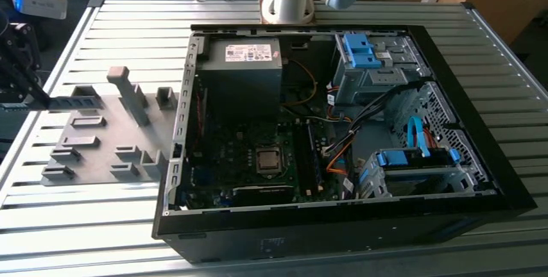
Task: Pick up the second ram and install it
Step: 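Pick up the second ram and move it above second insertion slot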
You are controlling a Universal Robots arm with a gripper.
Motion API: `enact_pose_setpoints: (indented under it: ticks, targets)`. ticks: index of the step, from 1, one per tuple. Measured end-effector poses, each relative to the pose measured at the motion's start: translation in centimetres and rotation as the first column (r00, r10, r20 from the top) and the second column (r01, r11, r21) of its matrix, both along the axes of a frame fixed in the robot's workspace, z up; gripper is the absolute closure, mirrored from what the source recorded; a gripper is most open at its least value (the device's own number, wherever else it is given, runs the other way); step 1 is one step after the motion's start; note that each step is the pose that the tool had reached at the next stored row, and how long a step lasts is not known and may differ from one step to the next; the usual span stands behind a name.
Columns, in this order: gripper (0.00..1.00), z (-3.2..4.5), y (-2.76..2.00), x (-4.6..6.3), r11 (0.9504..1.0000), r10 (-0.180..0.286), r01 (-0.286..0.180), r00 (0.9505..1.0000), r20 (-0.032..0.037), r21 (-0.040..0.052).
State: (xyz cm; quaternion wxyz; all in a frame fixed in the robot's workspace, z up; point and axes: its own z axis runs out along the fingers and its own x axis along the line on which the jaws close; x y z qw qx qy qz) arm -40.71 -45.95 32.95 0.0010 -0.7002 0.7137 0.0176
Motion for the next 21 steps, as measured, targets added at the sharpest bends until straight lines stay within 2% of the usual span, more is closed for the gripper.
enact_pose_setpoints:
  ticks: [21]
  targets:
    - [0.86, 1.9, 0.0, 0.0, 1.0, 0.0, 0.0, 1.0, 0.0004, 0.0]
